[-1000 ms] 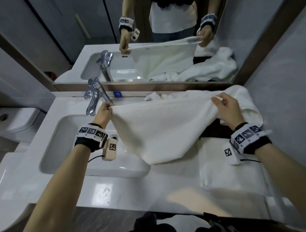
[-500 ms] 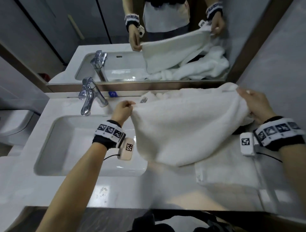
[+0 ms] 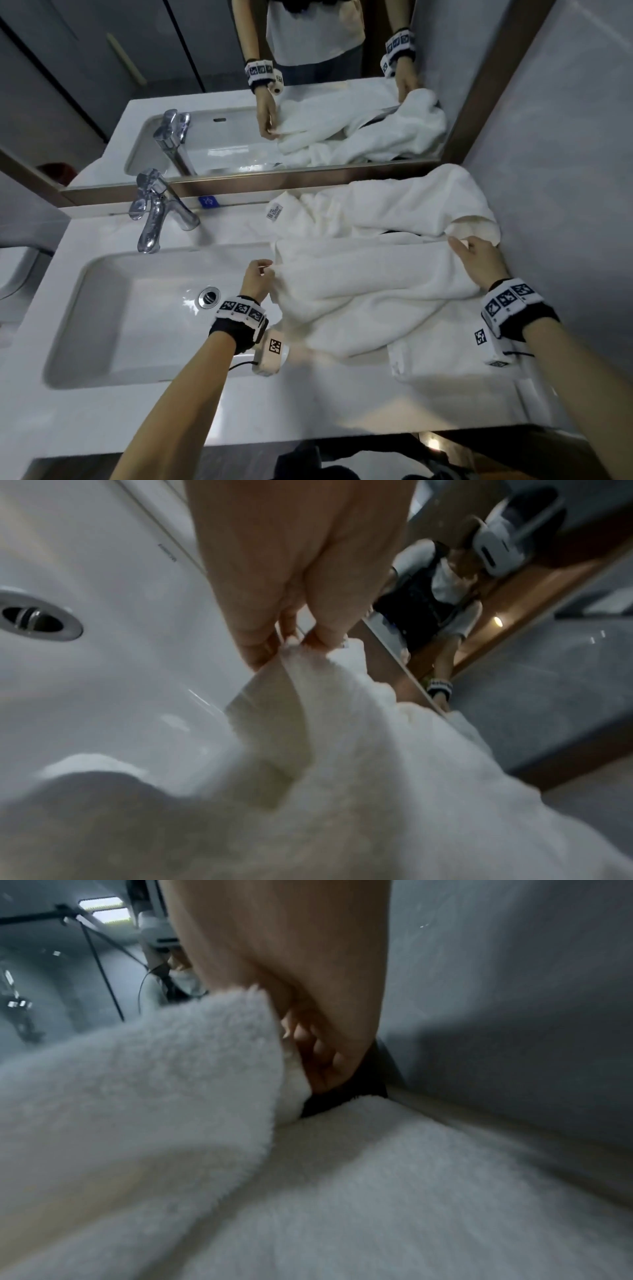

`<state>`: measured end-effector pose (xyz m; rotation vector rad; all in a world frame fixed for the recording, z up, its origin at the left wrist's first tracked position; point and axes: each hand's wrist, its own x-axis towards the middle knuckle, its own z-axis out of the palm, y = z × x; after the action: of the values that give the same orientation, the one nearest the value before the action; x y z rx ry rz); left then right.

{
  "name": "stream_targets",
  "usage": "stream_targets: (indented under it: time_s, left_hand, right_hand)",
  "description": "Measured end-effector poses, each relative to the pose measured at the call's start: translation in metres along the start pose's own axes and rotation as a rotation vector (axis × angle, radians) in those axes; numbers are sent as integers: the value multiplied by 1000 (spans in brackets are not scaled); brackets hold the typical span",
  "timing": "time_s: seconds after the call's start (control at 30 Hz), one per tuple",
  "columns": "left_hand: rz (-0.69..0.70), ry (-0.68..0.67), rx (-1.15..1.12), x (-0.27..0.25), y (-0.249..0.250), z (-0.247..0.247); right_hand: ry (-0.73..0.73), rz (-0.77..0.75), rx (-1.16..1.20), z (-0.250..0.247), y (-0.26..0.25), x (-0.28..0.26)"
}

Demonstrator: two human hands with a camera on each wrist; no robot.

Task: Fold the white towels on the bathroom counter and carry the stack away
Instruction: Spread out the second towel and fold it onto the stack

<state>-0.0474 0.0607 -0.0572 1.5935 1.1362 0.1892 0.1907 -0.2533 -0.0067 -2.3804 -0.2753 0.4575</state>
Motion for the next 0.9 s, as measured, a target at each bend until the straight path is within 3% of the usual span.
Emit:
stream_targets:
  time_s: [0.13, 0.23, 0.5, 0.67, 0.9]
  left_hand:
    - [-272, -129, -81, 1, 4, -4]
    - [-296, -164, -95, -2, 5, -4]
    - [265, 61, -275, -13, 45, -16]
    - [370, 121, -258, -8, 61, -25]
    - [432, 146, -233, 24, 92, -23]
  right_hand:
    - [-136, 122, 144, -6, 7, -1]
    - [-138, 69, 140, -8, 7, -8]
    - [326, -181, 226, -22, -40, -14]
    - [399, -267, 297, -29, -58, -1]
    - [345, -233, 216, -37, -74, 33]
